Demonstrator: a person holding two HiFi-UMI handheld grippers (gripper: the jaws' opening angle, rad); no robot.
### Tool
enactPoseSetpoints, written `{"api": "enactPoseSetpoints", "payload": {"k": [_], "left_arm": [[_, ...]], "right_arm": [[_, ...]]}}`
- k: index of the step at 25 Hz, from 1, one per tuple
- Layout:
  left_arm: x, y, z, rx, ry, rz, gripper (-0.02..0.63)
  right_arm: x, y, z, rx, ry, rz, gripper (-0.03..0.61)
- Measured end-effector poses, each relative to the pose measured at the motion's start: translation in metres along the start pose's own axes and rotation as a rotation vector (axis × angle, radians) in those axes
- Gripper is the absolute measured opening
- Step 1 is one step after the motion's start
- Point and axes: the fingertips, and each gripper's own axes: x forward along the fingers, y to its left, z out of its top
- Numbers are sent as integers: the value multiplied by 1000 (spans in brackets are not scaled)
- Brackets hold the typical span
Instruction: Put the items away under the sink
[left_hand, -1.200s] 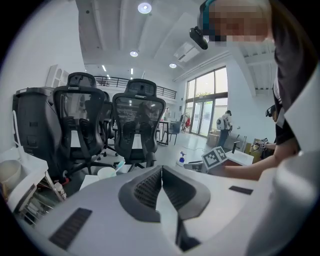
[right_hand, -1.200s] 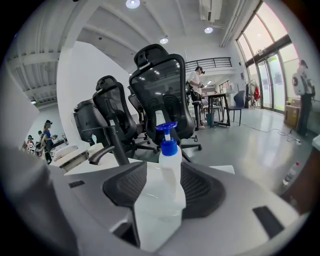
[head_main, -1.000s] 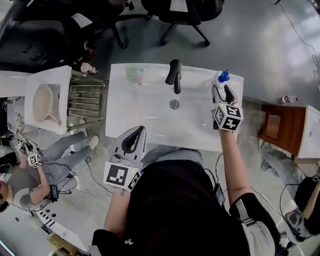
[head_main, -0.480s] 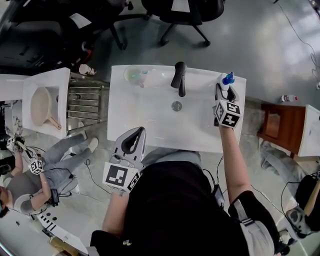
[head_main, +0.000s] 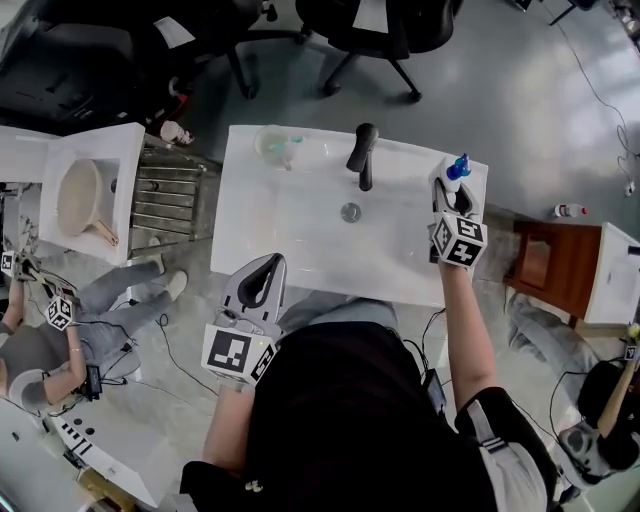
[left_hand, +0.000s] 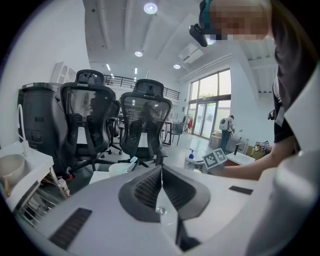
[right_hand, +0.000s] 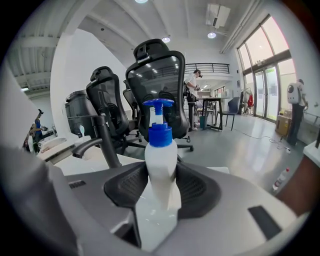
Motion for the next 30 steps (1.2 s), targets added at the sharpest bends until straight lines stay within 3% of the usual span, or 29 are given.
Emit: {"api": "enactPoseSetpoints", "payload": {"k": [13,30], "left_arm": [[-50,-40,-15,-64,-93,164,23],[-154,-135,-106,-227,-165,411,23]], "right_arm": [[-77,26,29,-89,-36,224,189],[-185,87,1,-247,-21,558,189]]}}
